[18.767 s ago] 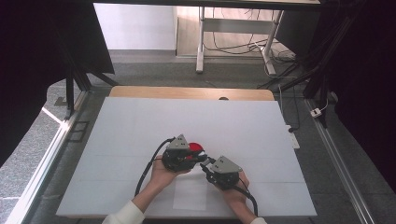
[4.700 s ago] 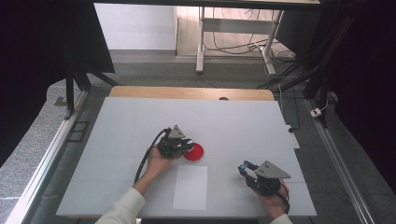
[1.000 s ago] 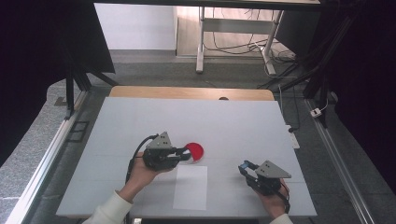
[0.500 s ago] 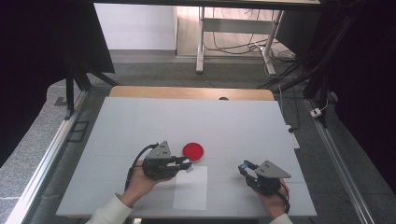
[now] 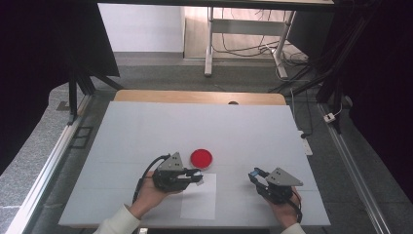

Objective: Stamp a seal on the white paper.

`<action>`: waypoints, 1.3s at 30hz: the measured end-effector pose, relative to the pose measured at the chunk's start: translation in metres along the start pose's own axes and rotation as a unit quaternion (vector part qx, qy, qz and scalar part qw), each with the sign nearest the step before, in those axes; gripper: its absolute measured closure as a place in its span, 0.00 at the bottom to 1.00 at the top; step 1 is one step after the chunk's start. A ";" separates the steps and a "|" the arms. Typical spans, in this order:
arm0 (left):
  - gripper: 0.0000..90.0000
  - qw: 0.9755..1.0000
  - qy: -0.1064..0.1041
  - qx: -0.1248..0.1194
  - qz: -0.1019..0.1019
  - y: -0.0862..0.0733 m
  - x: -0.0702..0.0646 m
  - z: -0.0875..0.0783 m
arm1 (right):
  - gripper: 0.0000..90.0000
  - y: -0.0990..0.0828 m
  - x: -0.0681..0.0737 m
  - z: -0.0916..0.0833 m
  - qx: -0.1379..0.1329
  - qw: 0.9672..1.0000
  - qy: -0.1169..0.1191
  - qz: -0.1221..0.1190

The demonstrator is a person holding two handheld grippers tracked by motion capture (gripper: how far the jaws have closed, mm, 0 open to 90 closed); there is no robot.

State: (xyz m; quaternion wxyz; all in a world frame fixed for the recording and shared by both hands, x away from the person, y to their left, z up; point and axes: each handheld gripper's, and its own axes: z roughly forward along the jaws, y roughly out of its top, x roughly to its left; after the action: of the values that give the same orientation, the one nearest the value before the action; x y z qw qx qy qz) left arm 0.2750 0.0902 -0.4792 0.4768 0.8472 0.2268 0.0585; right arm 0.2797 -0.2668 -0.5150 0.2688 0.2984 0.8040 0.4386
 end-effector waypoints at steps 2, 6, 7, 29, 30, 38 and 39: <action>0.84 1.000 -0.002 0.006 0.001 -0.001 -0.001 0.003 | 0.72 0.000 0.000 0.000 0.000 1.000 0.000 0.000; 0.84 1.000 -0.005 0.013 0.004 -0.004 -0.003 0.009 | 0.72 0.000 0.000 0.000 0.000 1.000 0.000 0.000; 0.84 1.000 -0.006 0.019 0.008 -0.005 -0.003 0.010 | 0.72 0.000 0.000 0.000 0.000 1.000 0.000 0.000; 0.84 0.999 -0.003 0.042 0.010 -0.019 -0.003 0.026 | 0.72 0.000 0.000 0.000 0.002 1.000 0.001 -0.002; 0.84 0.999 -0.002 0.041 0.009 -0.019 -0.003 0.026 | 0.72 0.000 0.000 0.000 0.003 1.000 -0.002 -0.002; 0.84 0.999 0.005 0.047 0.013 -0.021 -0.002 0.027 | 0.72 0.000 0.000 0.000 0.003 1.000 0.001 -0.002; 0.84 0.999 0.007 0.048 0.014 -0.021 -0.002 0.028 | 0.72 0.000 0.000 0.000 0.003 1.000 0.001 -0.002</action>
State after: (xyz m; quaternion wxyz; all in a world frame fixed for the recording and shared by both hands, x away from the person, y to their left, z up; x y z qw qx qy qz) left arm 0.2747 0.0769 -0.5116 0.4328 0.8719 0.2211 0.0597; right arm 0.2795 -0.2665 -0.5152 0.2681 0.2974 0.8059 0.4361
